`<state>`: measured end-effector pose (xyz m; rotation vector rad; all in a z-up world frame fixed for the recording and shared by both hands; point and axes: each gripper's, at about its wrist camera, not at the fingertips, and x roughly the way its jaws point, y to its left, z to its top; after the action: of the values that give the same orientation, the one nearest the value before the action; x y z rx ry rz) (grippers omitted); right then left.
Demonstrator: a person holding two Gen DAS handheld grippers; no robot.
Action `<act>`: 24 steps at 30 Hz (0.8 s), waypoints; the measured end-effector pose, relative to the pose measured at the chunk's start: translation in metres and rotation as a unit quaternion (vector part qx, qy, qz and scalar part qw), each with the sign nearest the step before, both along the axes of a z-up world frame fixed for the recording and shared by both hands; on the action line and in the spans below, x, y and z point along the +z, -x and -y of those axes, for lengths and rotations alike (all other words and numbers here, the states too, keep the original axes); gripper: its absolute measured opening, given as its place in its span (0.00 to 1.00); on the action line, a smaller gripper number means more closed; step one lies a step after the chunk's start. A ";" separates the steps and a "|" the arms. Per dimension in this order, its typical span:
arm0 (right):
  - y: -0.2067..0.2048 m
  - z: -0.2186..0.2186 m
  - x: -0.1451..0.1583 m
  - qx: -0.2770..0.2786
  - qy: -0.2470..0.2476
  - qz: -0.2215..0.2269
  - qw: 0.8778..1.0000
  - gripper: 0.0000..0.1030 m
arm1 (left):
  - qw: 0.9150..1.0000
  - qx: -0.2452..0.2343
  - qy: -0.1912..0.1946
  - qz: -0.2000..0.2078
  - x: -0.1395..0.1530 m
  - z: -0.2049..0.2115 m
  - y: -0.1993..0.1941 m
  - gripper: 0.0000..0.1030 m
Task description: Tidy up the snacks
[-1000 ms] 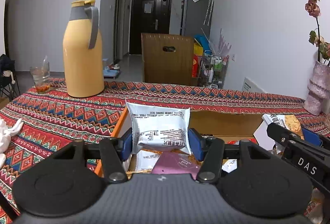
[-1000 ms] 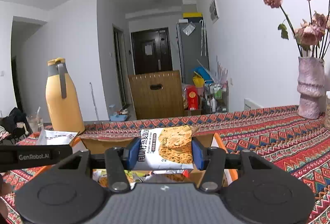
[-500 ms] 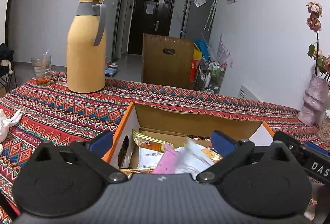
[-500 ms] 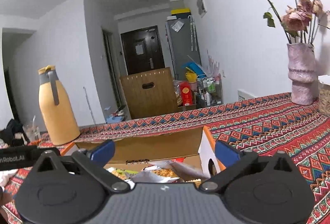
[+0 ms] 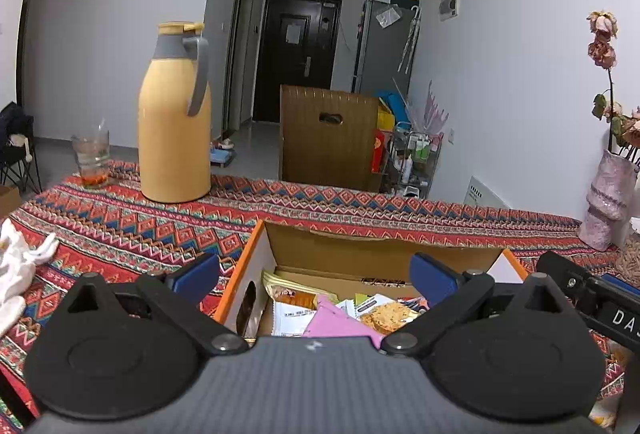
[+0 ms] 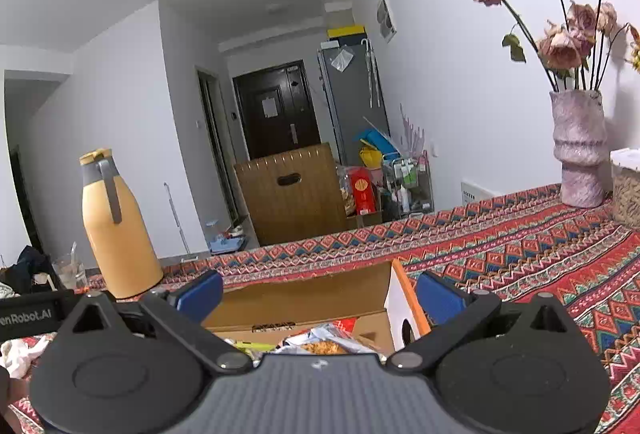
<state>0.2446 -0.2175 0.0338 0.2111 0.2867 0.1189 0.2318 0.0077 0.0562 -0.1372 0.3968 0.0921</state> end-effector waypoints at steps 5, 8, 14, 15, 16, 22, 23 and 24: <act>0.021 0.002 0.008 -0.001 0.005 0.008 1.000 1.00 | 1.000 -0.003 -0.009 0.011 0.010 0.005 0.023 1.00; 0.038 0.004 0.013 -0.001 0.007 0.012 1.000 1.00 | 1.000 -0.008 -0.012 0.016 0.014 0.005 0.038 1.00; 0.076 0.005 0.019 0.003 0.013 0.018 1.000 1.00 | 0.999 -0.019 -0.021 0.029 0.020 0.009 0.076 1.00; 0.084 0.005 0.019 0.005 0.016 0.019 1.000 1.00 | 0.999 -0.021 -0.022 0.032 0.020 0.008 0.082 1.00; 0.089 0.005 0.019 0.006 0.018 0.019 1.000 1.00 | 0.999 -0.021 -0.023 0.034 0.020 0.008 0.088 1.00; 0.126 0.006 0.017 0.018 0.030 0.017 0.999 1.00 | 0.999 -0.024 -0.026 0.038 0.017 0.004 0.120 1.00; 0.131 0.006 0.016 0.020 0.030 0.016 0.999 1.00 | 0.999 -0.023 -0.027 0.037 0.016 0.004 0.126 1.00; 0.136 0.006 0.015 0.022 0.031 0.015 0.999 1.00 | 0.999 -0.022 -0.028 0.035 0.015 0.003 0.130 1.00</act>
<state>0.1082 -0.2233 0.0492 0.1410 0.2652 0.1572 0.1013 0.0048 0.0708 -0.0766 0.3264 0.0543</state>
